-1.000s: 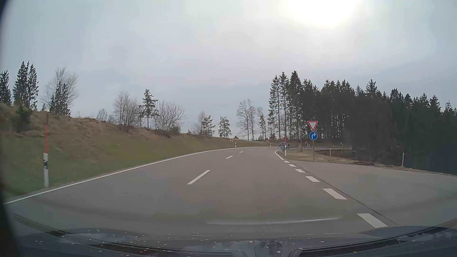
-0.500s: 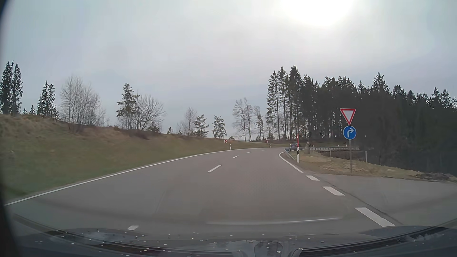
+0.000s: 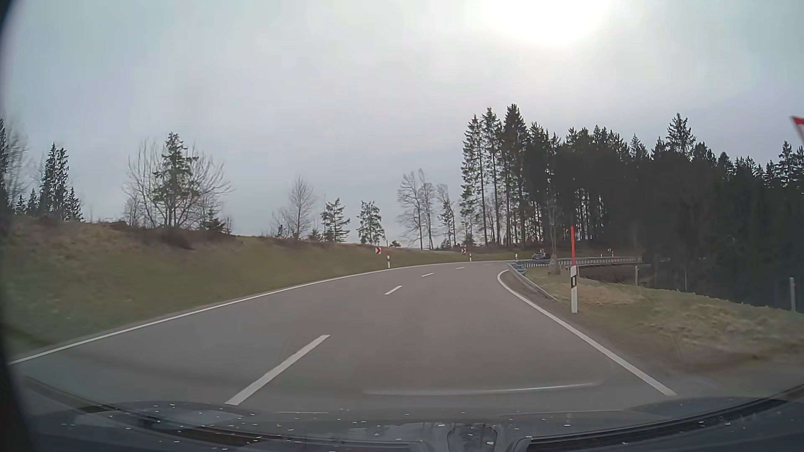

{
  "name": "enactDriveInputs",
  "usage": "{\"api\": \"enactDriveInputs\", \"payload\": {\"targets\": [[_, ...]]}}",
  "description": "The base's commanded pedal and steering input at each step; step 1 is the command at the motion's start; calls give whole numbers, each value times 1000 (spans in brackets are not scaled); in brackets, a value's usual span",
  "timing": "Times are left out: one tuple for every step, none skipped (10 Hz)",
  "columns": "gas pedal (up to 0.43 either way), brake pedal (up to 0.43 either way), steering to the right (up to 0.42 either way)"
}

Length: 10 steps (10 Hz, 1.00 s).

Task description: Follow the waypoints while adhering to traffic rules and regulations

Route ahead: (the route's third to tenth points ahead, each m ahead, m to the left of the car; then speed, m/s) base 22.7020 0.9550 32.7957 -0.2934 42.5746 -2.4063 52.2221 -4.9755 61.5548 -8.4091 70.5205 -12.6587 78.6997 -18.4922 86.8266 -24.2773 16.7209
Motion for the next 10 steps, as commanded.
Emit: {"api": "enactDriveInputs", "payload": {"targets": [[130, 0, 11], [130, 0, 12], [118, 0, 15], [118, 0, 19], [118, 0, 23], [118, 0, 24], [118, 0, 24], [118, 0, 24], [118, 0, 24], [118, 0, 24]]}}
